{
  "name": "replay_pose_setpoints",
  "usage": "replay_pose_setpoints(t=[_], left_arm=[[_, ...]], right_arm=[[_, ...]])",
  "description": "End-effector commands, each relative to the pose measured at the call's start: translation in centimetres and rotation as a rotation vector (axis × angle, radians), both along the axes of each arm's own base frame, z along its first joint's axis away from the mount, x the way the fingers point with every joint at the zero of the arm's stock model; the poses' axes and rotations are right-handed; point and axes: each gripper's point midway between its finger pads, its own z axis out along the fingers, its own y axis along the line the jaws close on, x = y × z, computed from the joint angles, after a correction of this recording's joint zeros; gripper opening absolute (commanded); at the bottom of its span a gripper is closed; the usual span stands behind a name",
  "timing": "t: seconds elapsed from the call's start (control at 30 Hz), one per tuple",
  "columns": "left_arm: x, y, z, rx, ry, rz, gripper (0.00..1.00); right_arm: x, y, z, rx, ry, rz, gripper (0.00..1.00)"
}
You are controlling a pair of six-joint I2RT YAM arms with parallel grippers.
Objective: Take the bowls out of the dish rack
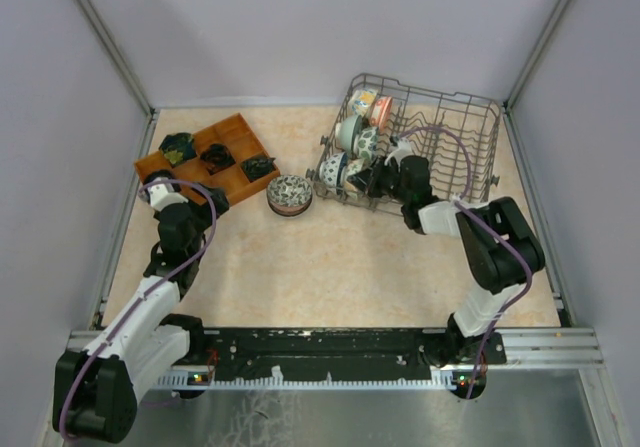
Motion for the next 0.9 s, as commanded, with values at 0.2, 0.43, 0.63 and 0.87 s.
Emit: replay_pose_setpoints(t=[0.2,0.43,0.63,0.87], left_arm=[[-0.1,0.1,0.8,-0.004,-0.033,0.002,0.99],[-0.2,0.0,1.0,-0.007,-0.037,-0.005,0.99],[-0.2,0.2,1.0,-0.002,-0.031,0.001,0.99],[-0.3,0.4,1.3,0.011,-0.030,0.012,0.99]], right_arm=[[-0.6,-1.0,11.5,0.061,-0.287,-0.012,0.00],[-1.7,0.4,15.6,0.042,-0.378,0.067,0.00],[-2.8,5.9,16.7,-0.112,-0.425,0.203,0.00],[-2.8,11.4,15.8,-0.364,-0.418,0.358,0.00]])
